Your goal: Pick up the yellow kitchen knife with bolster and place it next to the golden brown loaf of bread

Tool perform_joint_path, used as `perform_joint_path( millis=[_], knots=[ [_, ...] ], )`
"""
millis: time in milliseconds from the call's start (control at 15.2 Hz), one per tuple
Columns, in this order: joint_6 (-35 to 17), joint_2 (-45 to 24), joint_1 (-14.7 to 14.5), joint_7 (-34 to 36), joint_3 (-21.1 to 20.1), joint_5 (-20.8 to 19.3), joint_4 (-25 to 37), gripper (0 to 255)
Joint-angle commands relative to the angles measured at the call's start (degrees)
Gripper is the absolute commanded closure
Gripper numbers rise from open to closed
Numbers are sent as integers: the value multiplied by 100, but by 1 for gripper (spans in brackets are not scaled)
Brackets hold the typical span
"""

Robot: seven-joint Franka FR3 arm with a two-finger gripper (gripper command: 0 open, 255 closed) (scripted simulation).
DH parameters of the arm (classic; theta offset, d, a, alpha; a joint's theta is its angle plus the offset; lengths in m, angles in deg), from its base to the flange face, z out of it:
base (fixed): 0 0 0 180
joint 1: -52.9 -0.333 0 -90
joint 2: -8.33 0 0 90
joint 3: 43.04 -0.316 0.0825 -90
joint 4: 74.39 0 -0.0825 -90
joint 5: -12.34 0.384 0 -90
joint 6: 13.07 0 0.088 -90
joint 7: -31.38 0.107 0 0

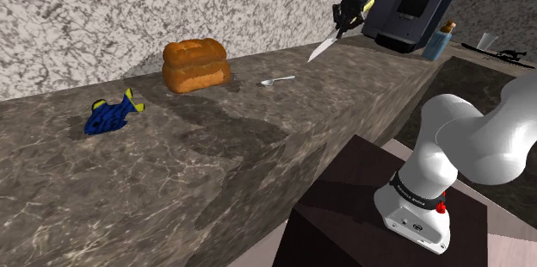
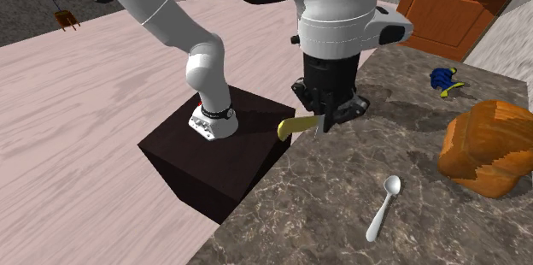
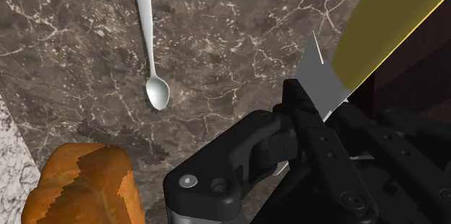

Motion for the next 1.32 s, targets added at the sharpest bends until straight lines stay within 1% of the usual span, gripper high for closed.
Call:
perform_joint_path(
  millis=[0,330,660,990,1254],
  knots=[
    [-120,-131,-113,205,-106,99,-32,255],
    [-324,-577,-459,683,-365,408,98,255],
    [-495,-1149,-824,1077,-550,759,393,255],
    [-602,-1841,-1173,1376,-671,1164,860,255],
    [-622,-2475,-1407,1549,-739,1534,1363,255]
  ],
)
